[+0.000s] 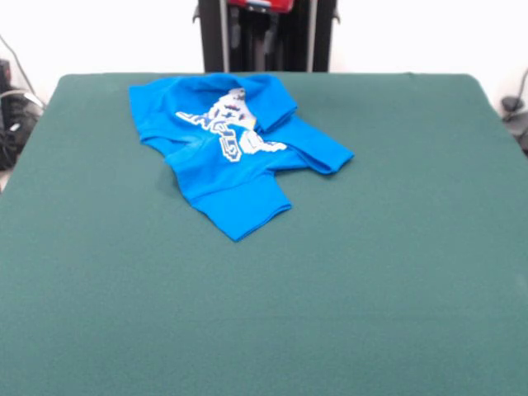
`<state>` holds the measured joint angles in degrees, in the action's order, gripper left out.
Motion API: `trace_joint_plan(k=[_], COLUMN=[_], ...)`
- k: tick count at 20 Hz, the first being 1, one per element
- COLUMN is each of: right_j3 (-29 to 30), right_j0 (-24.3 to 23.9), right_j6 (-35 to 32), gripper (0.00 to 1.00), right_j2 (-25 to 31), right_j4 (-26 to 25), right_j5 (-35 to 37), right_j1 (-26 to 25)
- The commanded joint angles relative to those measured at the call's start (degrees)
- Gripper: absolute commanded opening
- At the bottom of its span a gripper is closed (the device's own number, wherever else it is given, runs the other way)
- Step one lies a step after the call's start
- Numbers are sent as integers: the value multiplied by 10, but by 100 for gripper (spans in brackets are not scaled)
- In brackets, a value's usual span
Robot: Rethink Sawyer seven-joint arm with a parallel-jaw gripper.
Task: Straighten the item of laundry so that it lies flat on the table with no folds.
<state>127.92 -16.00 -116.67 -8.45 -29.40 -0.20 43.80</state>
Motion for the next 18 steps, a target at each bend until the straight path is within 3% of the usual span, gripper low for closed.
trace_joint_plan(k=[1,7,18], right_j3=[-57,-107,-172], right_j0=[-33,-46,-21], right_j6=[37,29,-15], gripper=[100,100,100], right_j2=[124,140,119], right_j4=[64,41,17], right_j5=[197,215,191], right_j1=[70,37,-30])
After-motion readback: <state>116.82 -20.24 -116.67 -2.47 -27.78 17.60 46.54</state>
